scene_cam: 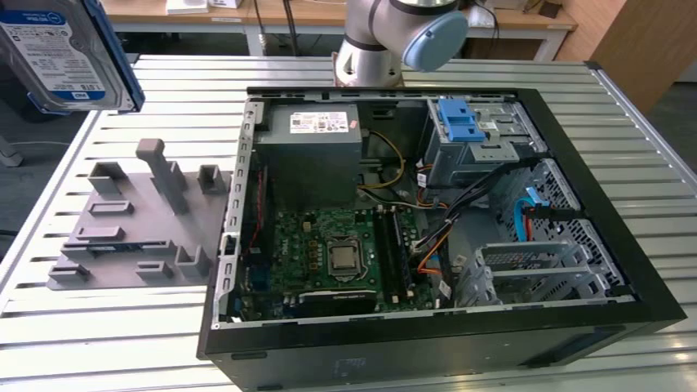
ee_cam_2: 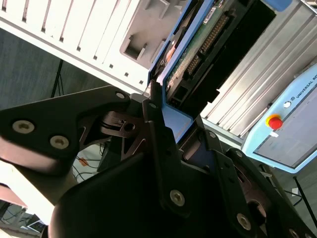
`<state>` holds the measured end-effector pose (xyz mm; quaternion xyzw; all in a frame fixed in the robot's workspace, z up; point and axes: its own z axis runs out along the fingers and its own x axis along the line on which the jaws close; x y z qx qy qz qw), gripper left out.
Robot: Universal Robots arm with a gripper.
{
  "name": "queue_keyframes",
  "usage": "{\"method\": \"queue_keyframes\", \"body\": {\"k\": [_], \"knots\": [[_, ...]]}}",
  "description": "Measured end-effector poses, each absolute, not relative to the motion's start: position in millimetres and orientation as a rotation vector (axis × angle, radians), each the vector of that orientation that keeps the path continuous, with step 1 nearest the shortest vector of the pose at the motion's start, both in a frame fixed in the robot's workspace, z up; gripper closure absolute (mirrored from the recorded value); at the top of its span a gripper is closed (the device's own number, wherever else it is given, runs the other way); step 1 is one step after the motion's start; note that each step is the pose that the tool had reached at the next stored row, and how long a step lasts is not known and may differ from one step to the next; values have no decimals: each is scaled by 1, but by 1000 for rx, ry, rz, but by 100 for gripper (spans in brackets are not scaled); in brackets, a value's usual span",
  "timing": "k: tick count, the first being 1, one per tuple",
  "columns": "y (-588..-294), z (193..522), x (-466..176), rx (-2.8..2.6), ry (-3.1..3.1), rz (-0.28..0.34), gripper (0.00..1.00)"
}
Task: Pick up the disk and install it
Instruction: 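Pick up the disk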
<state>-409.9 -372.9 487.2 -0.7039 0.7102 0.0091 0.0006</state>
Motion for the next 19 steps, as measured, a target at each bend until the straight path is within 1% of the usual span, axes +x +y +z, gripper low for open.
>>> {"method": "queue_keyframes", "body": {"k": [19], "knots": [[-377, 487, -404, -2210, 2230, 29, 64]]}}
